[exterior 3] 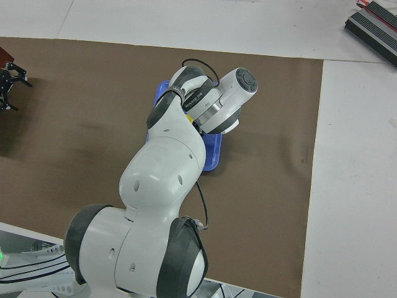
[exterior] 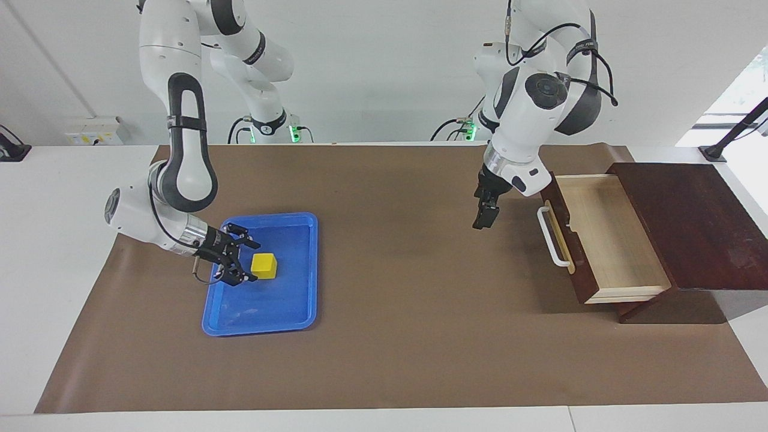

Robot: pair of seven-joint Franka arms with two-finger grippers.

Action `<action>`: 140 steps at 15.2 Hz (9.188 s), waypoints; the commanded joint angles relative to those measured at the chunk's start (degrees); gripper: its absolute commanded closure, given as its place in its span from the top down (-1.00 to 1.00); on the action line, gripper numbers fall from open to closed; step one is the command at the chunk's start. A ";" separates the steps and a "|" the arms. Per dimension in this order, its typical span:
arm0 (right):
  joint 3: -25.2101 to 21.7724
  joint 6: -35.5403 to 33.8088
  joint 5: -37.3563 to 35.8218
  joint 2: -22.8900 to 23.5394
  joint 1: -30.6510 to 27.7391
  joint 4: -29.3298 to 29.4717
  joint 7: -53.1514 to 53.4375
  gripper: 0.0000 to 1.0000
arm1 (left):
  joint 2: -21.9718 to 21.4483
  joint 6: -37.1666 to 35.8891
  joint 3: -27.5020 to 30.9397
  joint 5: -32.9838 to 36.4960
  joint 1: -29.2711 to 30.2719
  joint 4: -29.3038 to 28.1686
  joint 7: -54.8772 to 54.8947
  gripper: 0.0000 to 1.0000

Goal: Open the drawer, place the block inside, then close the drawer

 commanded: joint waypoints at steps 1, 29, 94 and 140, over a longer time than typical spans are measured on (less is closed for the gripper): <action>-0.04 1.77 1.49 -1.56 0.03 -1.95 -0.47 -0.23 | 2.18 -4.08 0.09 2.03 -0.11 4.53 -8.55 1.00; 0.04 4.33 1.93 2.58 25.43 20.64 32.66 -1.00 | 19.31 -4.19 0.35 1.50 -12.24 25.10 -24.93 1.00; -0.83 -27.31 -31.28 -11.48 4.07 26.88 -30.05 1.00 | -0.56 -6.70 0.10 -1.23 26.62 5.73 24.23 1.00; 4.97 -32.06 -39.64 -23.88 -1.81 17.03 -58.30 1.00 | -6.08 -30.81 -0.17 5.10 24.33 14.11 97.24 1.00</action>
